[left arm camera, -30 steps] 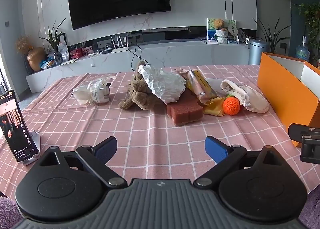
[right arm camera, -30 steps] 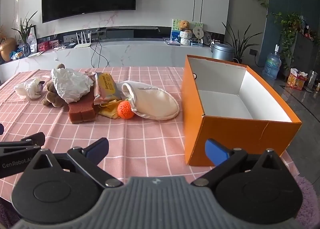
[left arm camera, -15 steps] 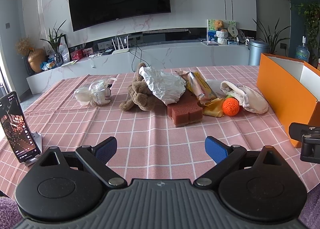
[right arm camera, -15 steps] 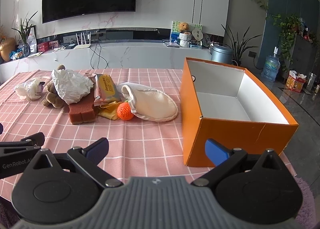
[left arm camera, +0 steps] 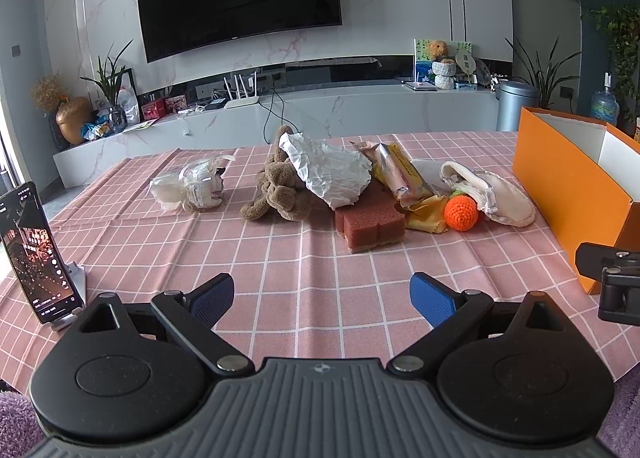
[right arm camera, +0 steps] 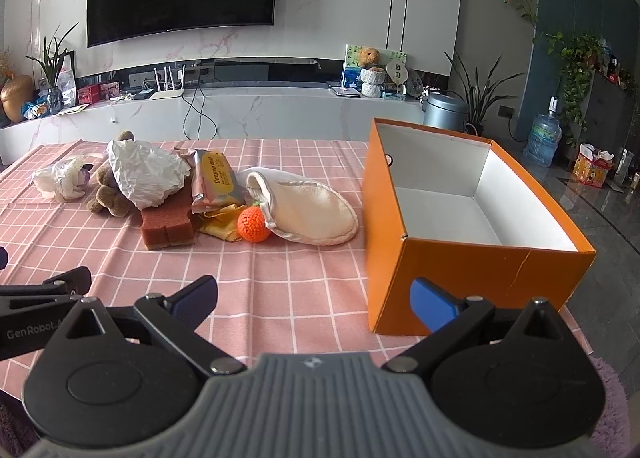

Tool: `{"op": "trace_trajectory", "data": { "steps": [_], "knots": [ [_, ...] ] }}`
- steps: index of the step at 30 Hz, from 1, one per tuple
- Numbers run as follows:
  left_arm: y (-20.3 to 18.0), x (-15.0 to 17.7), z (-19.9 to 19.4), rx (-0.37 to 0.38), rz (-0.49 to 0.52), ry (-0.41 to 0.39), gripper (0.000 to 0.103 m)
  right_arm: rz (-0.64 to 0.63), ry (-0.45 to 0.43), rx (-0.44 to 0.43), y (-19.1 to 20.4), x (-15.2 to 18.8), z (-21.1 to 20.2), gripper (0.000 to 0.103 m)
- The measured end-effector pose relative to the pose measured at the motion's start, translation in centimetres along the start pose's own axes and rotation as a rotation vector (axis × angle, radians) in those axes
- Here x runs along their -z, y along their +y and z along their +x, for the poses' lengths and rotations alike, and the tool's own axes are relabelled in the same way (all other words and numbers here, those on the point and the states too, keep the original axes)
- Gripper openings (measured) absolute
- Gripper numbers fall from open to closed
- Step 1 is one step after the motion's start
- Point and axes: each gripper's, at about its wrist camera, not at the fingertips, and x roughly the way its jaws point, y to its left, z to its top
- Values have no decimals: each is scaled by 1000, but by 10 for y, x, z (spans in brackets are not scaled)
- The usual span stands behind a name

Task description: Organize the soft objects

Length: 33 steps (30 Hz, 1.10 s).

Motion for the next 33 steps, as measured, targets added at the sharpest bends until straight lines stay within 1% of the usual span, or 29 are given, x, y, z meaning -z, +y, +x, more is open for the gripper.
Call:
{"op": "trace_trajectory", "data": {
  "steps": [33],
  "knots": [
    [1,1,-6,0,6,0,103,-9,3,-10,4,0,-2,101]
  ]
}}
